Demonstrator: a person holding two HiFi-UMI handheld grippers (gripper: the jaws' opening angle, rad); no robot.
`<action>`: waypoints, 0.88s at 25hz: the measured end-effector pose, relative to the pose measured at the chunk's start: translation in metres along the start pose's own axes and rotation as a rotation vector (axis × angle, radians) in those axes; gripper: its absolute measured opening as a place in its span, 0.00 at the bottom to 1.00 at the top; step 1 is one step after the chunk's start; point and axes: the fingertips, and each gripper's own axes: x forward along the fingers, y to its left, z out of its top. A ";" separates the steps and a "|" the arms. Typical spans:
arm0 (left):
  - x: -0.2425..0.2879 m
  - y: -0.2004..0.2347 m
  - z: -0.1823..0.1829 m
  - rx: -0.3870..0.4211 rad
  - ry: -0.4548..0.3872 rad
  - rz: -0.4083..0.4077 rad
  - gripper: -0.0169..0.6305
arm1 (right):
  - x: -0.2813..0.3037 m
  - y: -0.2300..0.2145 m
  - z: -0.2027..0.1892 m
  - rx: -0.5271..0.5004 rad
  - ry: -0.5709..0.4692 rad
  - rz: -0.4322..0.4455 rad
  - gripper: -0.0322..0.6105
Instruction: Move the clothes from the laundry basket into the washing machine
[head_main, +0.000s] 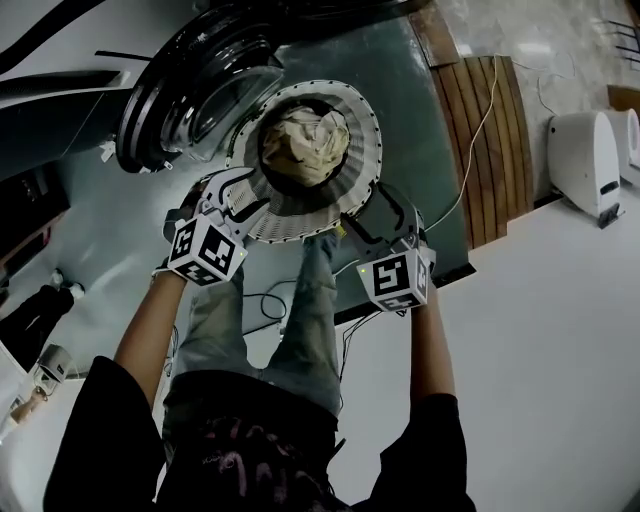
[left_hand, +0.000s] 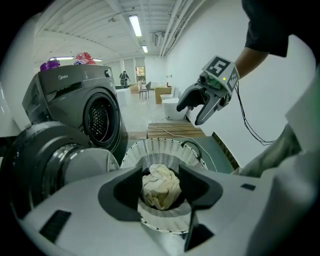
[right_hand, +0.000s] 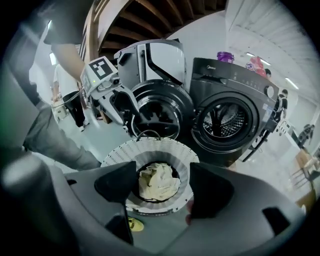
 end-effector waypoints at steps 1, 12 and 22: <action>0.010 -0.001 -0.006 -0.007 0.007 -0.001 0.38 | 0.008 -0.001 -0.007 -0.023 0.011 0.013 0.58; 0.149 -0.001 -0.088 -0.115 0.087 -0.023 0.46 | 0.125 0.003 -0.046 -0.311 0.118 0.193 0.62; 0.218 0.001 -0.137 -0.183 0.134 -0.029 0.51 | 0.205 0.025 -0.092 -0.495 0.244 0.322 0.64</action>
